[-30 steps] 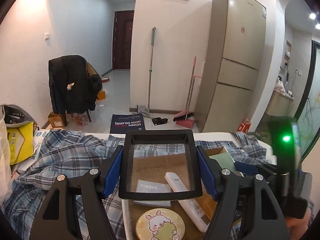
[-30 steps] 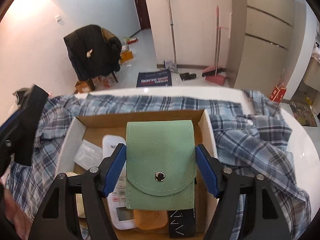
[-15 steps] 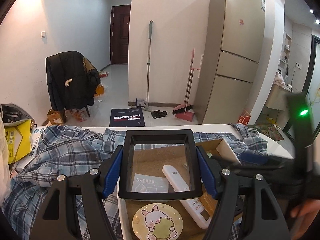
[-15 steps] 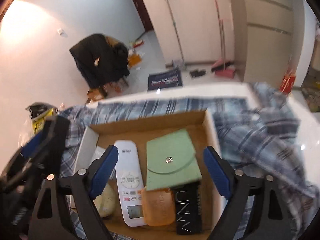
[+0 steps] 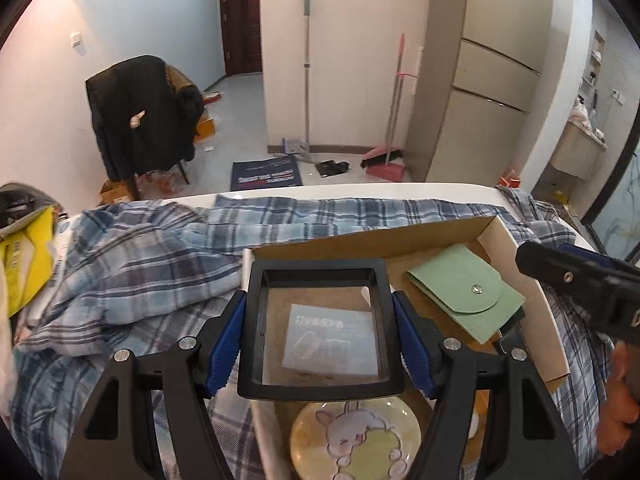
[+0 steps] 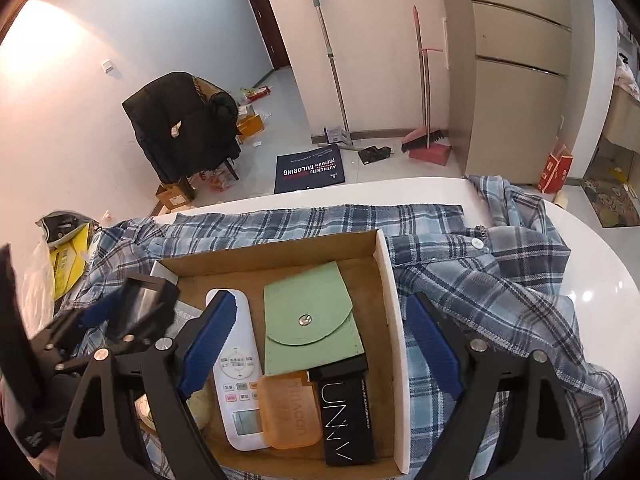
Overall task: Organize rigid objects
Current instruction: 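Lower the black square frame into the tray and open the left gripper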
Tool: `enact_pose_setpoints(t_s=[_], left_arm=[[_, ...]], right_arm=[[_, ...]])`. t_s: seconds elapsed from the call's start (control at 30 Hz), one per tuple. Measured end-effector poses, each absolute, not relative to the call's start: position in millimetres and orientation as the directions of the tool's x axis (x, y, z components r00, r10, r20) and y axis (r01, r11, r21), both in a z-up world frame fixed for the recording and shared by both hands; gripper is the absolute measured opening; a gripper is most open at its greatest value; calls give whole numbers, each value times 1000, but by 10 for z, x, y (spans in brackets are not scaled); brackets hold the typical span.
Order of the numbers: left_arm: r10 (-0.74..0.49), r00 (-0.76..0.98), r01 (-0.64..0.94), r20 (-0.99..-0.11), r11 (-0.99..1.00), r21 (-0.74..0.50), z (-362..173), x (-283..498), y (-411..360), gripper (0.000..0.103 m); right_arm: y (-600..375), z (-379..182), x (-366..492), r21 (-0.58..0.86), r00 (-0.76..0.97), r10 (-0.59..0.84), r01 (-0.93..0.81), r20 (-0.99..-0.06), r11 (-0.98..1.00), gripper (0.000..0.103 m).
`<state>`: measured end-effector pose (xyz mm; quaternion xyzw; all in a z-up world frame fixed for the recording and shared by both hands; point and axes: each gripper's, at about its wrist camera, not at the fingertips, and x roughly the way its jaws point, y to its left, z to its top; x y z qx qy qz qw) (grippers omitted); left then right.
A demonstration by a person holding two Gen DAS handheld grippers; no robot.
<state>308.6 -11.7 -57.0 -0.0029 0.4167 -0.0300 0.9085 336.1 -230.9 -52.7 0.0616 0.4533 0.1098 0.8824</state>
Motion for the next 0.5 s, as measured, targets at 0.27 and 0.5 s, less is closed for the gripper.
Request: enact_pose_setpoints(t_s=[0.27,0.5], left_arm=[[-68,655,51,-752,998,-46,-622,3096,-146,72],[-58,680,37,-731,998,-45,-523,3055,-154,72]], right_arm=[[-2365,-567,3372,245,548,271,-122,-791,962,86],[-2325,-530,3350,199,580,229,-115,-782,973,86]])
